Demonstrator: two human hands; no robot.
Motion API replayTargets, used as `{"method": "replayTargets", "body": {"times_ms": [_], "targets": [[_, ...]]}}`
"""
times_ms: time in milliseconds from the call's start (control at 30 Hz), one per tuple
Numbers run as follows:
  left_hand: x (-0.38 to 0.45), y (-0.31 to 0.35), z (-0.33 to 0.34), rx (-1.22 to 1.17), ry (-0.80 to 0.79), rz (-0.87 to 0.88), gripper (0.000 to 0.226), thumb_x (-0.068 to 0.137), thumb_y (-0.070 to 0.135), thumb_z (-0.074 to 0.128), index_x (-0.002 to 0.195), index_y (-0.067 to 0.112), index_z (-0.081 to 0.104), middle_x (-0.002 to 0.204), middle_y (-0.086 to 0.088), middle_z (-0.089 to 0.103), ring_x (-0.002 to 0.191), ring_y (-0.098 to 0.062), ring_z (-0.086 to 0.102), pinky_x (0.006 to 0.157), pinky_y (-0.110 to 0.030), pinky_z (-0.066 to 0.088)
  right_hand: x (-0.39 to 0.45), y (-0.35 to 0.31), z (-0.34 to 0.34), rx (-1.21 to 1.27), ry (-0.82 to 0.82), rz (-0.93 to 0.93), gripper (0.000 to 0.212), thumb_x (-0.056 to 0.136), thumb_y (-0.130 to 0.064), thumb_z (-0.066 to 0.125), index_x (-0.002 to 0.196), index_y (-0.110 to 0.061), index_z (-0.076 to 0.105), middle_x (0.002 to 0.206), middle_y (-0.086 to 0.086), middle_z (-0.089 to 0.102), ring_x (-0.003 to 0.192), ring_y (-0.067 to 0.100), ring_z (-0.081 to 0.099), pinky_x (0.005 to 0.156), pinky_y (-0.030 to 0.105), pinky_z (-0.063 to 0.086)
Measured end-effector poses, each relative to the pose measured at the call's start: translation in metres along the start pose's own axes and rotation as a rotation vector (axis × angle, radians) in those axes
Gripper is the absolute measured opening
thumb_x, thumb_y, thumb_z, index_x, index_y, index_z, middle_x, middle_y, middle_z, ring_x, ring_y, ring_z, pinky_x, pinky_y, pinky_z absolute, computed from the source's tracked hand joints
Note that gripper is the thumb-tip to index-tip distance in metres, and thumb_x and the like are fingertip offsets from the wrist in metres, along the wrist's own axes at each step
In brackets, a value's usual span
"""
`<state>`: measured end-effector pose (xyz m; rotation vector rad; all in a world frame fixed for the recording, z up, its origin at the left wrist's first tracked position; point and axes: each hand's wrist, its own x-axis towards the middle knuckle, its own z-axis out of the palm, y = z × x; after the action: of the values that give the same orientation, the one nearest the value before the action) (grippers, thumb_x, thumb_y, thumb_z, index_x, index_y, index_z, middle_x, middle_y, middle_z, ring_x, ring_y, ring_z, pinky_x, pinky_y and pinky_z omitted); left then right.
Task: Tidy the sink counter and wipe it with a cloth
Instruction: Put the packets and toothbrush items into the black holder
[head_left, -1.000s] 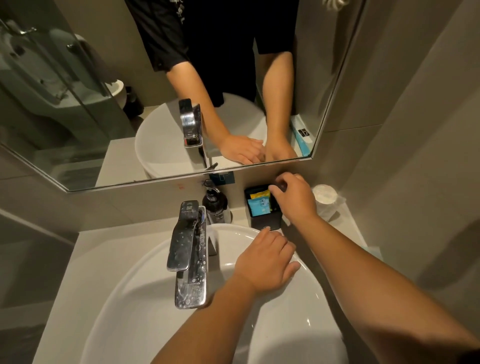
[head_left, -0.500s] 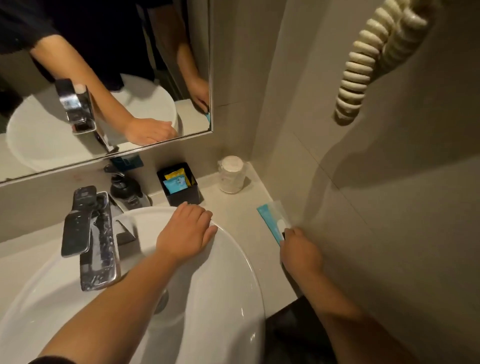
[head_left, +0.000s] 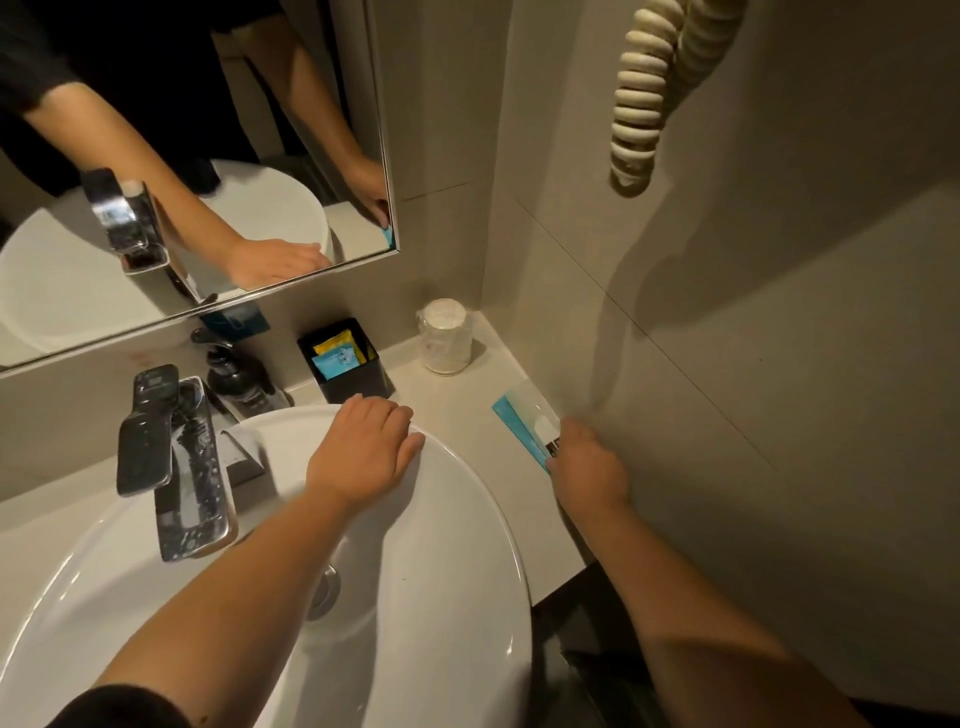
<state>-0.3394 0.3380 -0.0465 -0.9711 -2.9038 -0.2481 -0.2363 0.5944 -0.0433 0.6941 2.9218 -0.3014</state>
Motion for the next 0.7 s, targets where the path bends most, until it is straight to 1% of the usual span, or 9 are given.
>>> {"method": "replayTargets", "body": {"times_ms": [100,233,400,500,567,633,700], "targets": [[-0.001,0.000,-0.001,-0.004,-0.011,-0.005,0.052,0.098,0.050,0.024,0.115,0.016,0.059,0.109,-0.003,0.062,0.101,-0.022,0.052,0.098,-0.039,0.037,0.001,0.002,-0.006,-0.005,0.025,0.004,0.031,0.089,-0.033,0.063,0.107,-0.011,0.050,0.104,0.011,0.063,0.083,0.030,0.069,0.064,0.040,0.059],[0.000,0.000,0.000,-0.017,-0.025,-0.012,0.053,0.098,0.052,0.022,0.116,0.018,0.058,0.110,-0.001,0.061,0.102,-0.020,0.051,0.099,-0.039,0.037,0.007,0.006,-0.010,0.004,0.030,0.015,0.023,0.091,-0.033,0.060,0.098,-0.011,0.058,0.095,0.008,0.068,0.080,0.026,0.068,0.061,0.035,0.056],[0.000,-0.002,0.000,-0.006,0.002,0.012,0.044,0.098,0.049,0.031,0.112,0.018,0.059,0.105,-0.001,0.062,0.097,-0.020,0.051,0.097,-0.038,0.037,0.007,0.005,-0.014,0.008,0.032,0.029,0.023,0.092,-0.035,0.058,0.095,-0.013,0.057,0.089,0.007,0.069,0.074,0.023,0.067,0.058,0.036,0.057],[0.002,-0.003,0.001,0.004,0.013,0.030,0.043,0.098,0.047,0.033,0.110,0.016,0.061,0.104,-0.002,0.062,0.097,-0.021,0.052,0.095,-0.036,0.036,0.003,0.004,-0.021,0.047,0.034,0.054,0.022,0.091,-0.036,0.059,0.089,-0.015,0.054,0.085,0.006,0.067,0.072,0.024,0.064,0.057,0.036,0.055],[0.002,-0.003,0.001,0.008,0.013,0.039,0.043,0.099,0.046,0.032,0.109,0.016,0.061,0.103,-0.002,0.062,0.097,-0.022,0.051,0.095,-0.035,0.034,-0.001,0.003,-0.029,0.077,0.042,0.070,0.023,0.089,-0.035,0.062,0.081,-0.017,0.050,0.076,0.003,0.063,0.067,0.024,0.059,0.054,0.033,0.050],[0.002,-0.002,0.000,0.002,0.017,0.040,0.044,0.099,0.046,0.031,0.110,0.016,0.061,0.103,-0.002,0.063,0.098,-0.022,0.051,0.095,-0.035,0.032,-0.003,0.000,-0.044,0.134,0.051,0.067,0.030,0.088,-0.034,0.064,0.072,-0.016,0.046,0.066,-0.002,0.056,0.057,0.020,0.052,0.048,0.029,0.040],[0.002,-0.001,-0.002,-0.017,0.009,0.034,0.046,0.099,0.047,0.029,0.112,0.016,0.061,0.105,-0.003,0.062,0.100,-0.022,0.051,0.099,-0.037,0.032,0.000,-0.013,-0.068,0.239,0.045,0.047,0.031,0.088,-0.033,0.064,0.069,-0.014,0.048,0.061,0.000,0.056,0.053,0.015,0.052,0.045,0.028,0.038]]}}
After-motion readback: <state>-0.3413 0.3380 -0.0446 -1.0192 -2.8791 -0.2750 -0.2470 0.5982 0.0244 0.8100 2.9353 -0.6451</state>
